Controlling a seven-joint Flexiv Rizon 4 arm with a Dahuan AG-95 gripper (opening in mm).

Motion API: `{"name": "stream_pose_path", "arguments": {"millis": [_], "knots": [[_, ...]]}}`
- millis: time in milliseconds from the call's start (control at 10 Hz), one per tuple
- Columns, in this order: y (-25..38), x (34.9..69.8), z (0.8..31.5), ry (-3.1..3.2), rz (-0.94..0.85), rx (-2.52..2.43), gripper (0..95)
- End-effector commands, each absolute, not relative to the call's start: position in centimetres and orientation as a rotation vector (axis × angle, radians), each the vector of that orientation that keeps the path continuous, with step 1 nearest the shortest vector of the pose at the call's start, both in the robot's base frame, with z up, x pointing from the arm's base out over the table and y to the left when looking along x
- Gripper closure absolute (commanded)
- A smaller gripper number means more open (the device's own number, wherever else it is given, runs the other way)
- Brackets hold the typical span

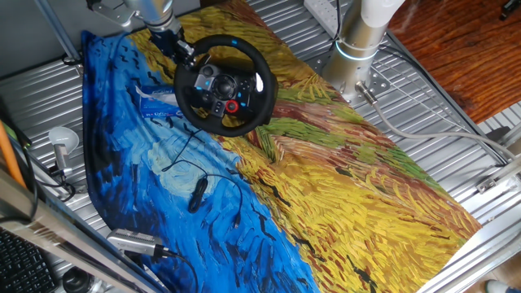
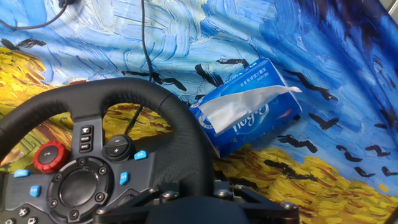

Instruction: Rotate the steering wheel 90 degrees clockwise

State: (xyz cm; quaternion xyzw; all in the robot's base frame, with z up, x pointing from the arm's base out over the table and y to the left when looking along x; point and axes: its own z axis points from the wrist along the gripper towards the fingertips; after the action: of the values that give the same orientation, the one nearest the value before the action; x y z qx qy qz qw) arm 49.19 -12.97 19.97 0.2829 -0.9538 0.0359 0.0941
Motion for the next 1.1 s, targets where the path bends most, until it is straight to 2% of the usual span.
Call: {"name": "stream_pose_path", "arguments": {"millis": [100, 600, 700, 900, 1000, 1100], "knots": [[-12.8, 49.4, 20.3, -2.819, 0.098, 0.829, 38.0], [-12.6, 49.8, 21.1, -2.761, 0.04, 0.952, 38.0], [-12.4, 49.8, 21.4, -2.685, -0.008, 1.159, 57.0], [-11.8, 49.5, 22.4, -2.537, -0.081, 1.483, 57.0], [-11.6, 49.3, 22.7, -2.512, -0.092, 1.521, 38.0], [-11.5, 49.2, 22.9, -2.503, -0.095, 1.527, 38.0]]}}
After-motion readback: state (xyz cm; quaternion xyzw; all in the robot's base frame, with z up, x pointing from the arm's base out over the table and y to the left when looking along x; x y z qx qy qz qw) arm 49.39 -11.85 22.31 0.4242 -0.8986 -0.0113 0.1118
